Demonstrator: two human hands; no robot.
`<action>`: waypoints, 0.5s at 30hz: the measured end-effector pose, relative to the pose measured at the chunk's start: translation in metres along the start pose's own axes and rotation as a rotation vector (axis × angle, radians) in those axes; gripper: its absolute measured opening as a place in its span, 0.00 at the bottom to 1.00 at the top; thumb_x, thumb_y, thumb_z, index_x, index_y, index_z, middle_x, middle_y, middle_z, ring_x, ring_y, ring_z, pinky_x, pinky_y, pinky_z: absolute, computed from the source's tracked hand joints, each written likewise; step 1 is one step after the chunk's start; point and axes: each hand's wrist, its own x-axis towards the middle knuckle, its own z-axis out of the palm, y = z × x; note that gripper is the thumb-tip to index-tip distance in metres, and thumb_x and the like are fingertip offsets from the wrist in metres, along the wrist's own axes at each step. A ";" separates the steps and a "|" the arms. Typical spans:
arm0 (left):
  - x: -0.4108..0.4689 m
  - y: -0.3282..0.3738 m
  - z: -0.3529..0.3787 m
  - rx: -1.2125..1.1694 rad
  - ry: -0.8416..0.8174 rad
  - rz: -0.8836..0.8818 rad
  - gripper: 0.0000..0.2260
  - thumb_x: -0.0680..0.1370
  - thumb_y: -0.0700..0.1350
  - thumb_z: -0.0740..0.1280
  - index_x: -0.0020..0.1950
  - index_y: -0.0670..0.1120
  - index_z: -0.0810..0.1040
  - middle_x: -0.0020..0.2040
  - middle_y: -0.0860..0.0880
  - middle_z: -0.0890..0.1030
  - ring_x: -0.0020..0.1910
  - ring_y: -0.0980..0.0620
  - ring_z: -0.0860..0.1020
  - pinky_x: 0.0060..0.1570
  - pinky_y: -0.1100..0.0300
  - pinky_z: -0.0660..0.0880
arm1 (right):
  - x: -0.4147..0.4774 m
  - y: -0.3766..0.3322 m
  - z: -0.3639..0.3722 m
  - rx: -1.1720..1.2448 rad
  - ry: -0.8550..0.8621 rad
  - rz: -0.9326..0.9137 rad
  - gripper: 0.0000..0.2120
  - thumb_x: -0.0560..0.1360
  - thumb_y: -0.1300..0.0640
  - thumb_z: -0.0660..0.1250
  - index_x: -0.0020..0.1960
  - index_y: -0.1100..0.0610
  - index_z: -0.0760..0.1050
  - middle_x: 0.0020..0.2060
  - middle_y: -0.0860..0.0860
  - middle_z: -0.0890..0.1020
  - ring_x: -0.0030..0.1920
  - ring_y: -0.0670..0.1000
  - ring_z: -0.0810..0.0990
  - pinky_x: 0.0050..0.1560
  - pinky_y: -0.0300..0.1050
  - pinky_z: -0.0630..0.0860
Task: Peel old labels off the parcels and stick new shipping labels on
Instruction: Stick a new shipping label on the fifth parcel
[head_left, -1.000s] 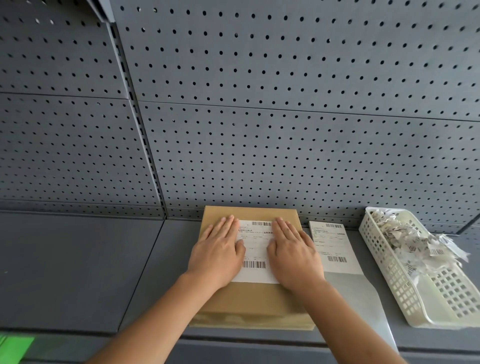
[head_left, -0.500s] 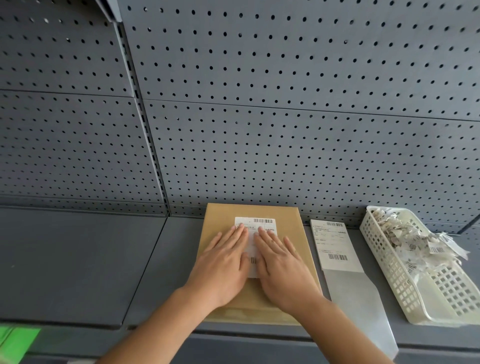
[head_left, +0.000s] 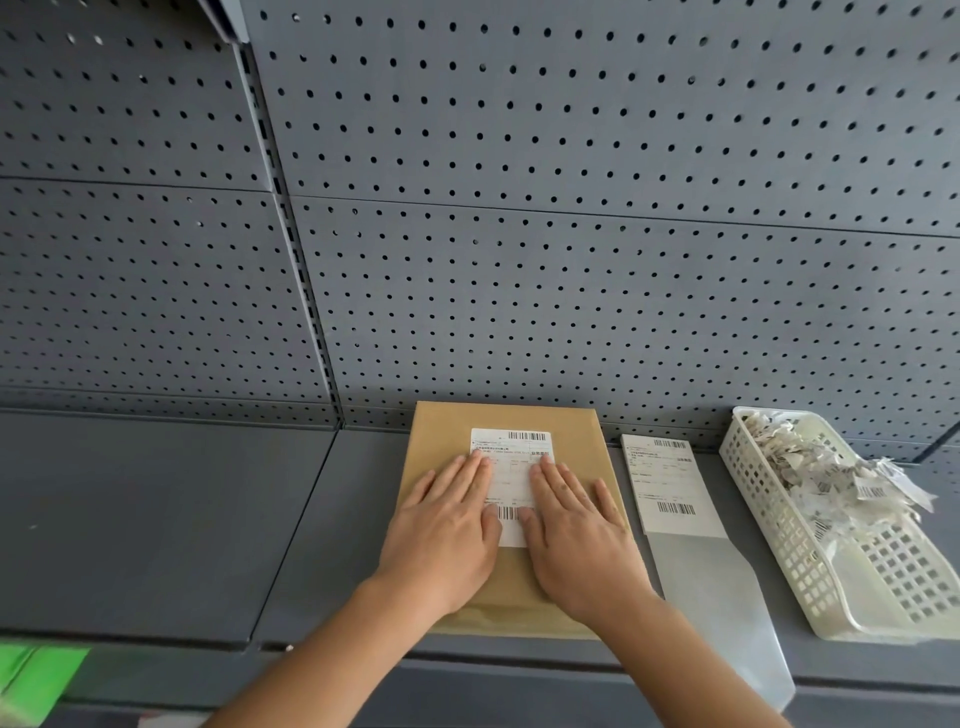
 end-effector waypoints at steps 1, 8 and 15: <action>0.000 0.001 0.000 -0.003 -0.006 -0.015 0.29 0.83 0.57 0.37 0.83 0.49 0.41 0.83 0.55 0.41 0.80 0.60 0.39 0.79 0.57 0.39 | -0.002 0.002 -0.002 -0.001 -0.002 0.018 0.36 0.76 0.40 0.30 0.81 0.51 0.43 0.80 0.44 0.45 0.79 0.43 0.42 0.77 0.48 0.36; 0.001 0.000 0.001 0.017 -0.031 -0.058 0.30 0.82 0.58 0.36 0.82 0.48 0.38 0.82 0.53 0.39 0.80 0.58 0.39 0.79 0.57 0.38 | -0.006 0.005 -0.005 0.004 -0.028 0.068 0.33 0.80 0.40 0.35 0.81 0.53 0.42 0.81 0.46 0.45 0.79 0.44 0.41 0.78 0.49 0.37; -0.016 0.002 -0.002 -0.070 0.011 0.049 0.37 0.73 0.60 0.26 0.82 0.49 0.36 0.80 0.56 0.34 0.78 0.60 0.33 0.77 0.59 0.33 | -0.026 -0.008 -0.011 0.076 0.017 -0.050 0.38 0.75 0.40 0.26 0.82 0.52 0.44 0.80 0.44 0.44 0.79 0.42 0.39 0.78 0.45 0.34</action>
